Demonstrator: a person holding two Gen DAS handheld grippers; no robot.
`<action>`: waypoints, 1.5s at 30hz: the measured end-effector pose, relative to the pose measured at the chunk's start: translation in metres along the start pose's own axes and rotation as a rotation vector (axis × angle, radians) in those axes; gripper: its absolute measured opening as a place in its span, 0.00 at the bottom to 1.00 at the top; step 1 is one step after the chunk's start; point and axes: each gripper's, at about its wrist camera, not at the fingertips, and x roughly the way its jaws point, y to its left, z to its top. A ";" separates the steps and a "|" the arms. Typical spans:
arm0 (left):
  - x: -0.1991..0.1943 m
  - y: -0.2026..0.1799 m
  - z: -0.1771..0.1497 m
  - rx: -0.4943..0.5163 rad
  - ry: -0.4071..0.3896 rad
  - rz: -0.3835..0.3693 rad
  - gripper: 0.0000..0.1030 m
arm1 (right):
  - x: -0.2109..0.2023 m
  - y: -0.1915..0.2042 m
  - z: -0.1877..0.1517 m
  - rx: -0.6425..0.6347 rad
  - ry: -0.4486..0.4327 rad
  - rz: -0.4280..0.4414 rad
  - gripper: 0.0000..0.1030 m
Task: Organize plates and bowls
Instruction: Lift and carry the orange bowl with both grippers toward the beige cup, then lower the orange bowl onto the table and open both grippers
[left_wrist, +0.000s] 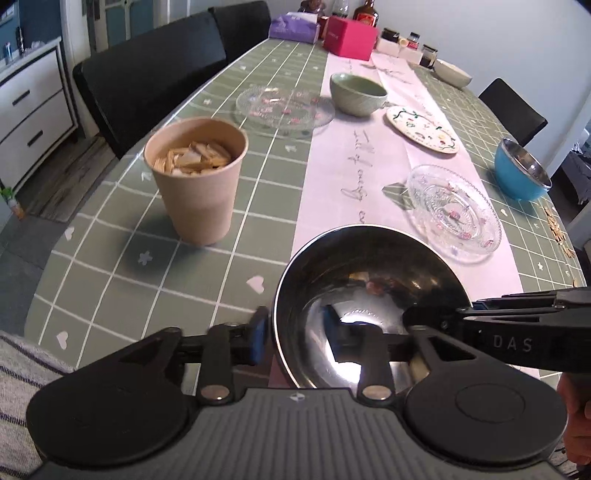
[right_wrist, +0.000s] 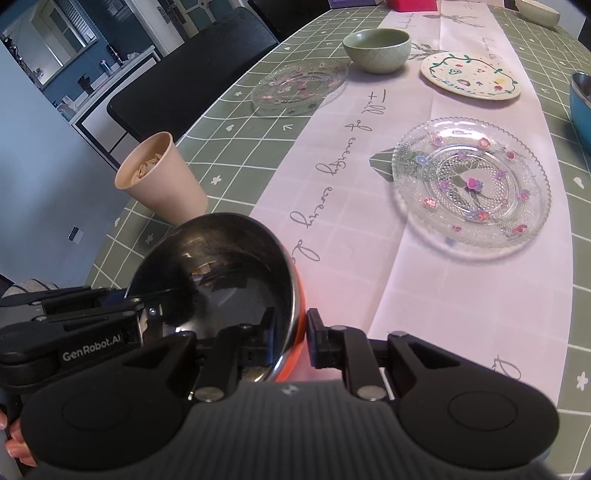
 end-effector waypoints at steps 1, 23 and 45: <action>0.000 -0.002 0.000 0.009 -0.005 0.008 0.59 | -0.001 0.001 0.000 -0.006 -0.005 0.002 0.21; -0.026 -0.037 0.006 0.146 -0.208 0.175 0.73 | -0.044 0.011 0.004 -0.063 -0.160 -0.037 0.47; -0.066 -0.133 0.027 0.255 -0.327 0.171 0.81 | -0.130 -0.075 0.031 0.153 -0.449 -0.182 0.87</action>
